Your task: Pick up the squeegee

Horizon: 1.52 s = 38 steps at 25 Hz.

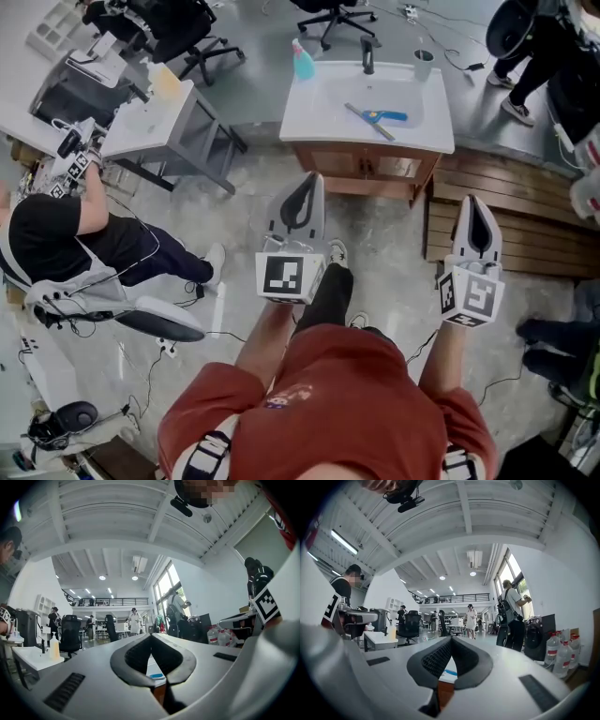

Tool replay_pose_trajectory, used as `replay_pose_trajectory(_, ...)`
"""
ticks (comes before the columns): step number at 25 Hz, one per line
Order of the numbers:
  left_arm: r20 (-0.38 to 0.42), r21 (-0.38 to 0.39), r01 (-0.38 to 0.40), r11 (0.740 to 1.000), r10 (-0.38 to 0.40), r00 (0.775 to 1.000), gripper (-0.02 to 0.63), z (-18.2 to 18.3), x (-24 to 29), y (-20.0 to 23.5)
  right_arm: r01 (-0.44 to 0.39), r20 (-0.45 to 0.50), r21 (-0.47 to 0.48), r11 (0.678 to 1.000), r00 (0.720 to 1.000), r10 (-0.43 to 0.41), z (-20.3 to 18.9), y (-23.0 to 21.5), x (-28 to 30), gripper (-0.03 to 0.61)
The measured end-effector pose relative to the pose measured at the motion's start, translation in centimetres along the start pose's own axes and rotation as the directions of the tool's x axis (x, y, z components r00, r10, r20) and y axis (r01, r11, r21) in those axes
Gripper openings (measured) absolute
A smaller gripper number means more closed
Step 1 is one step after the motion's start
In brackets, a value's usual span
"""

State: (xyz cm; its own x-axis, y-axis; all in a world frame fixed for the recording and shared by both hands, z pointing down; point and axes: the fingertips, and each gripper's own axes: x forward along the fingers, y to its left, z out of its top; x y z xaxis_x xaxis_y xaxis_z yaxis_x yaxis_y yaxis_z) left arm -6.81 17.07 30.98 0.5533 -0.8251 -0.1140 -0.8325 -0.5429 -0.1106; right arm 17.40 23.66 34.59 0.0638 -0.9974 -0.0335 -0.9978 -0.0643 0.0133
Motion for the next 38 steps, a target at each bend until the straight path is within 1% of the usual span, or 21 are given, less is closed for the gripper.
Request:
replay_pose_trajectory(4,0.004,-0.015,0.013,1.0,-0.013,1.0,0.018,-1.6,2.8,1.3,0.006,-0.009,-0.008,1.0,1.0,-0.006,-1.1,0.2,2.6,0.008)
replay_pose_trajectory(7,0.007,-0.023,0.018,1.0,-0.018,1.0,0.018,-2.7,5.6,2.8,0.007,-0.02,-0.018,1.0,1.0,-0.008,-1.9,0.4,5.7,0.008)
replay_pose_trajectory(9,-0.004,-0.027,0.018,0.999,-0.019,1.0,0.018,-3.6,7.7,4.0,0.012,-0.028,-0.024,1.0,1.0,-0.013,-2.1,0.4,8.1,0.008)
replay_pose_trajectory(16,-0.039,-0.044,0.034,0.998,-0.036,0.999,0.018,-5.5,16.5,8.9,0.021,-0.054,-0.026,0.999,0.998,-0.023,-2.3,0.8,17.9,0.008)
replay_pose_trajectory(21,-0.025,-0.062,0.06,0.996,-0.061,0.998,0.018,-6.8,22.6,12.4,0.021,-0.072,-0.033,0.999,0.997,-0.024,-2.5,1.7,25.2,0.008)
replay_pose_trajectory(25,-0.024,-0.083,0.063,0.995,-0.065,0.998,0.018,-7.9,26.7,15.4,0.015,-0.083,-0.048,0.999,0.996,-0.019,-2.7,2.6,30.2,0.008)
replay_pose_trajectory(29,-0.018,-0.085,0.062,0.994,-0.064,0.998,0.018,-8.5,29.7,17.6,0.006,-0.092,-0.053,0.999,0.996,-0.01,-3.1,3.1,34.2,0.008)
replay_pose_trajectory(32,-0.021,-0.085,0.078,0.993,-0.08,0.997,0.018,-9.2,31.5,19.0,0.009,-0.094,-0.056,0.998,0.995,-0.014,-3.2,3.9,36.5,0.008)
replay_pose_trajectory(35,-0.001,-0.099,0.088,0.991,-0.089,0.996,0.017,-9.5,33.1,20.0,0.0,-0.094,-0.055,0.999,0.996,-0.005,-3.6,4.9,38.6,0.008)
replay_pose_trajectory(38,-0.012,-0.103,0.085,0.991,-0.087,0.996,0.018,-10.3,34.0,20.7,-0.015,-0.096,-0.06,0.998,0.995,0.009,-4.0,5.3,40.1,0.008)
